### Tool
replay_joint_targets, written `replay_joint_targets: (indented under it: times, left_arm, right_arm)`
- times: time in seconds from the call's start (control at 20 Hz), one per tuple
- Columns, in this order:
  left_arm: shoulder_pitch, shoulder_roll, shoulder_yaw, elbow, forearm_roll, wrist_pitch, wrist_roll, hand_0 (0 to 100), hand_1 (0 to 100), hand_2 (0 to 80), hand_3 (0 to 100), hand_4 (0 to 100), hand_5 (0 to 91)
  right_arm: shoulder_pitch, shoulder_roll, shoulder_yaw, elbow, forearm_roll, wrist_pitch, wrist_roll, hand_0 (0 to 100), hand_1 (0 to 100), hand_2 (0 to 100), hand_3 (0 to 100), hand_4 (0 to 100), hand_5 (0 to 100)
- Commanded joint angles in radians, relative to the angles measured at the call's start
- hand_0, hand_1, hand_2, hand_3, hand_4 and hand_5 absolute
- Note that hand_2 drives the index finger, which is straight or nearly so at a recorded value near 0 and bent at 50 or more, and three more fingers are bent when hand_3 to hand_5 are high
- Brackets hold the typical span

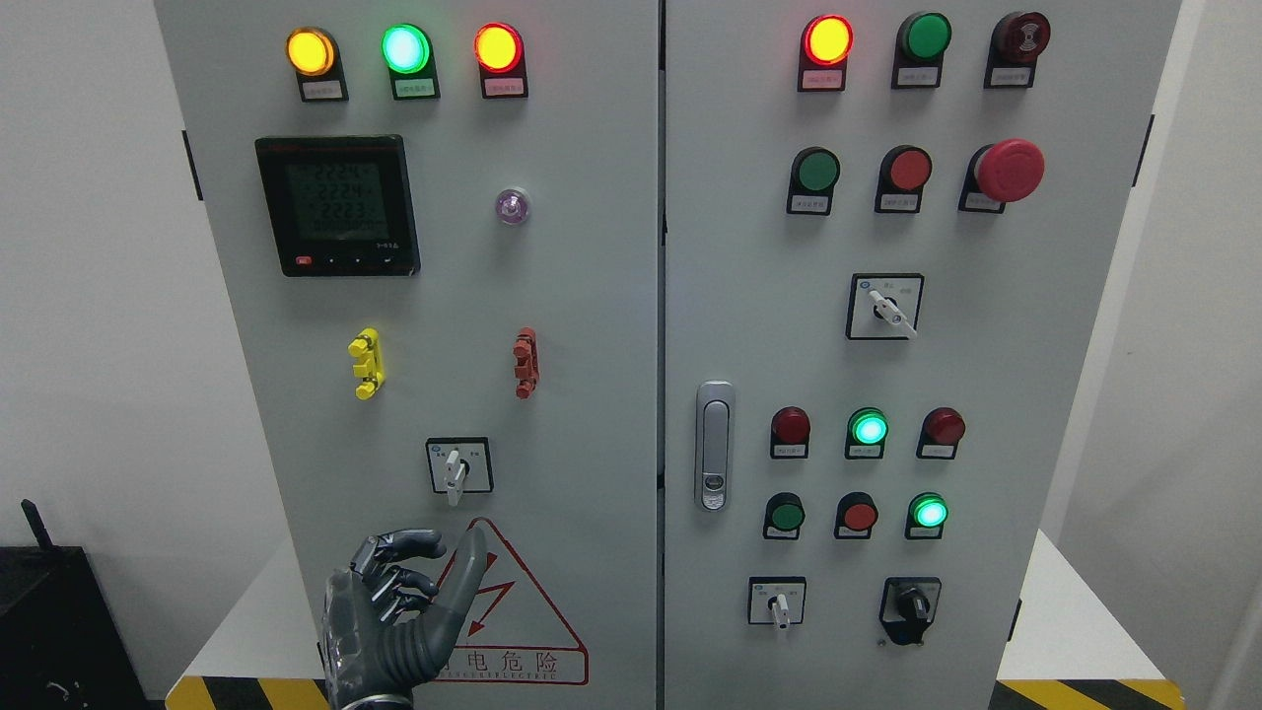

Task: Turn on light switch 1

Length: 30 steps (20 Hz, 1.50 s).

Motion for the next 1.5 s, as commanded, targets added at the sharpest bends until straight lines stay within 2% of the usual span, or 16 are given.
replay_joint_targets:
  times: [0.0, 0.6, 0.9, 1.2, 1.45]
  left_arm:
    - [-0.032, -0.009, 0.018, 0.01, 0.002, 0.028, -0.005, 0, 66, 48.9, 61, 78, 70.0]
    - [-0.053, -0.009, 0.028, 0.013, 0.002, 0.05, -0.003, 0, 67, 50.0, 59, 78, 72.7]
    - [-0.07, -0.008, 0.035, 0.02, 0.002, 0.071, -0.005, 4, 69, 50.1, 59, 78, 72.8]
    - [-0.102, -0.006, 0.035, 0.02, 0.002, 0.106, -0.005, 12, 72, 50.6, 60, 79, 73.5]
    - [-0.108, -0.005, 0.029, 0.02, 0.003, 0.122, -0.011, 22, 76, 50.4, 60, 79, 73.8]
  right_arm:
    - [0.0, 0.0, 0.0, 0.0, -0.025, 0.001, 0.0, 0, 0, 0, 0, 0, 0]
    - [0.0, 0.0, 0.0, 0.0, -0.025, 0.001, 0.0, 0, 0, 0, 0, 0, 0]
    - [0.0, 0.0, 0.0, 0.0, -0.025, 0.001, 0.0, 0, 0, 0, 0, 0, 0]
    - [0.0, 0.0, 0.0, 0.0, -0.025, 0.001, 0.0, 0, 0, 0, 0, 0, 0]
    - [0.0, 0.0, 0.0, 0.0, -0.025, 0.001, 0.0, 0, 0, 0, 0, 0, 0]
